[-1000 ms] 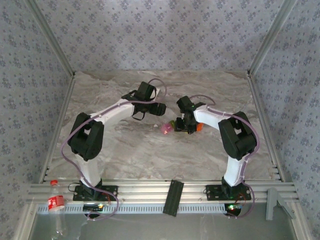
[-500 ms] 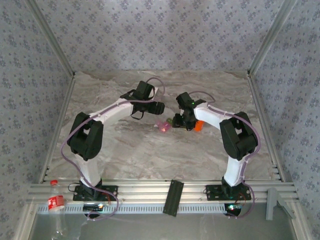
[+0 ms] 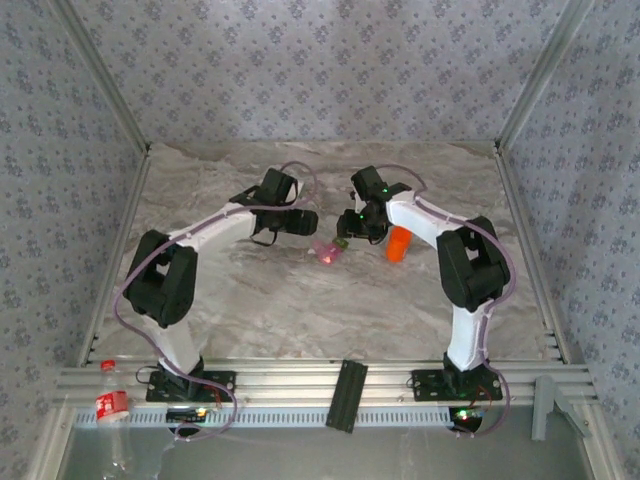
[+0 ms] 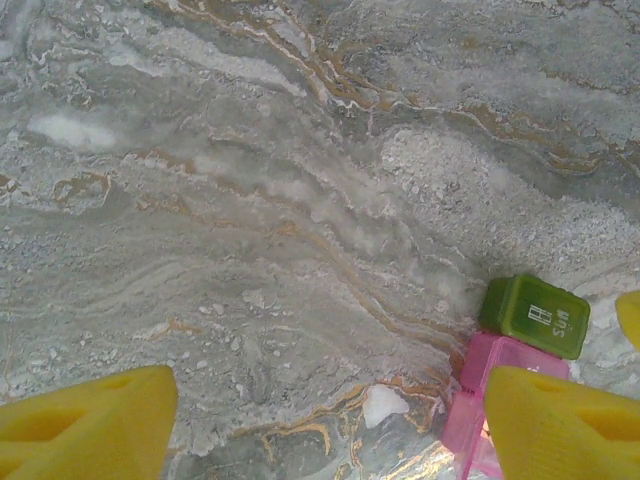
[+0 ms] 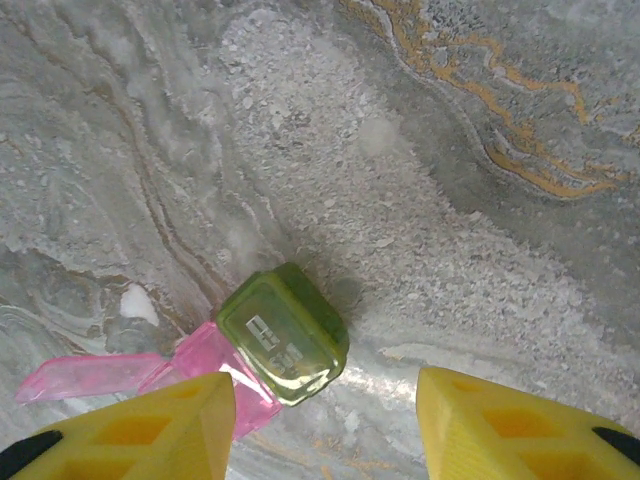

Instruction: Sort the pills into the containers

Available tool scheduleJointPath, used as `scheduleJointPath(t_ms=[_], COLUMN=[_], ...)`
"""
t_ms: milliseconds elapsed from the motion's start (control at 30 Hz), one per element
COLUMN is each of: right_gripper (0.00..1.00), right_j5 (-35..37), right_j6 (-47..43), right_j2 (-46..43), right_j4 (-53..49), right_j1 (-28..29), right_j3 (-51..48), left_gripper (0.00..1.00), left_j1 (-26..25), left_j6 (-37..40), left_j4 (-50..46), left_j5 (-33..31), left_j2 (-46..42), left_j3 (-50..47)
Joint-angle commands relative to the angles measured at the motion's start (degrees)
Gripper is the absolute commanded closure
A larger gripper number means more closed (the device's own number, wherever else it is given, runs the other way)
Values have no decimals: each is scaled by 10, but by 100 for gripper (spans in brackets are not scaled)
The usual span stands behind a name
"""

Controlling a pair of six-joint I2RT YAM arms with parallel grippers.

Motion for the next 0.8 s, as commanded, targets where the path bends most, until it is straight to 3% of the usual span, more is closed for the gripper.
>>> scheduleJointPath(t_ms=[0,667,767], right_gripper=[47,48,48], right_j5=[-14,-16,-15], right_j6=[-21,-23,-22], right_j2=[22,66,66], right_j4=[-27,-22,-23], right_j1=[-1,2,2], right_j3=[21,36,34], left_gripper=[20,21,27], left_j1=[4,11,12], left_j6=[-12,-27,-32], left_j4=[4,9,7], left_j5=[10,17,17], left_j2=[-29,-33,-30], left_j3=[-10,-33,-34])
